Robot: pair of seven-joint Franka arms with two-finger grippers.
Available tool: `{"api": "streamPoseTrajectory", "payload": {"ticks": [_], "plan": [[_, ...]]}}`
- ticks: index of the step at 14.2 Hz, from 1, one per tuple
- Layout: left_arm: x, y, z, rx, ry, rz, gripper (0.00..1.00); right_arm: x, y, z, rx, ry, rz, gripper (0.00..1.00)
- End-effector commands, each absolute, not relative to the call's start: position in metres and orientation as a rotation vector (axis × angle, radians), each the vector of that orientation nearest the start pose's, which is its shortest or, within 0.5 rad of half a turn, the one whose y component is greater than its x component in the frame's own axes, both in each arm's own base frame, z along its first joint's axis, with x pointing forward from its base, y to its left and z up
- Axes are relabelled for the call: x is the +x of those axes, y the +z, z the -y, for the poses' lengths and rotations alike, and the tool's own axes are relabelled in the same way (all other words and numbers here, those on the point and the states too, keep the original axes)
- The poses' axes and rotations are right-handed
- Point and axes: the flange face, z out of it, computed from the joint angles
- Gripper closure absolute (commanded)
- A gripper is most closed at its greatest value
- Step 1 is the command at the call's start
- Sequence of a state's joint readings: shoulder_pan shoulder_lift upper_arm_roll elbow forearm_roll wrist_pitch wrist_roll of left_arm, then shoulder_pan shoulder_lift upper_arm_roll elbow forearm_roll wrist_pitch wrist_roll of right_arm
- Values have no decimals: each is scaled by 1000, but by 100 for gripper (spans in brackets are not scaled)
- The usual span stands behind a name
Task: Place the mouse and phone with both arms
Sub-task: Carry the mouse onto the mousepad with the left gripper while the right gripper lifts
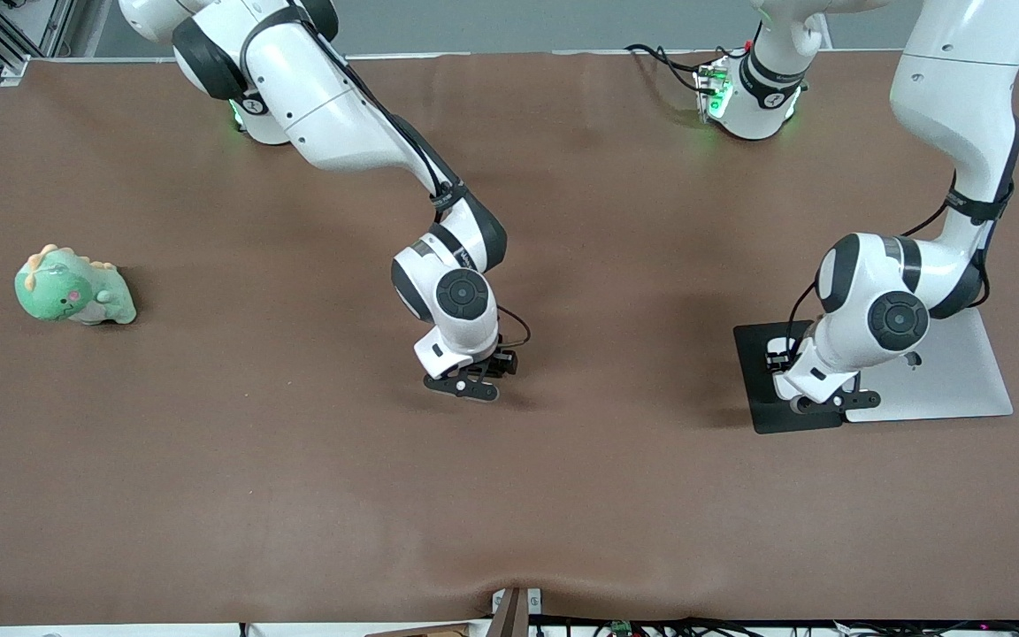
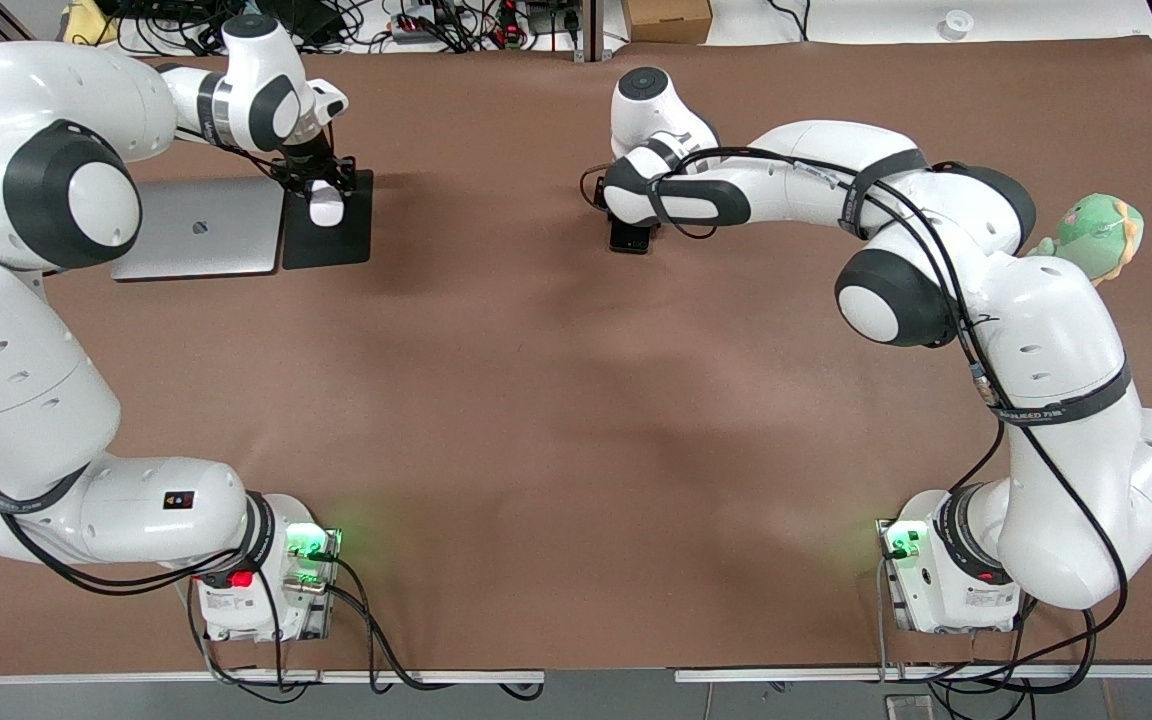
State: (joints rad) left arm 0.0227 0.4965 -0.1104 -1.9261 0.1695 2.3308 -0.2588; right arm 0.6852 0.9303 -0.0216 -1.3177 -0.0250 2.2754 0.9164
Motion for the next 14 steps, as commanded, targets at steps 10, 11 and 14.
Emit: {"api": "streamPoseTrajectory", "payload": {"ticks": [10, 11, 14], "plan": [[606, 205, 41, -3066, 45, 66, 69, 629, 259, -417, -3084, -130, -460, 100], [606, 206, 41, -3067, 38, 65, 69, 634, 271, -406, -3091, -112, -486, 100], [606, 203, 41, -3068, 43, 63, 69, 649, 304, -354, -3114, -59, -500, 100]]}}
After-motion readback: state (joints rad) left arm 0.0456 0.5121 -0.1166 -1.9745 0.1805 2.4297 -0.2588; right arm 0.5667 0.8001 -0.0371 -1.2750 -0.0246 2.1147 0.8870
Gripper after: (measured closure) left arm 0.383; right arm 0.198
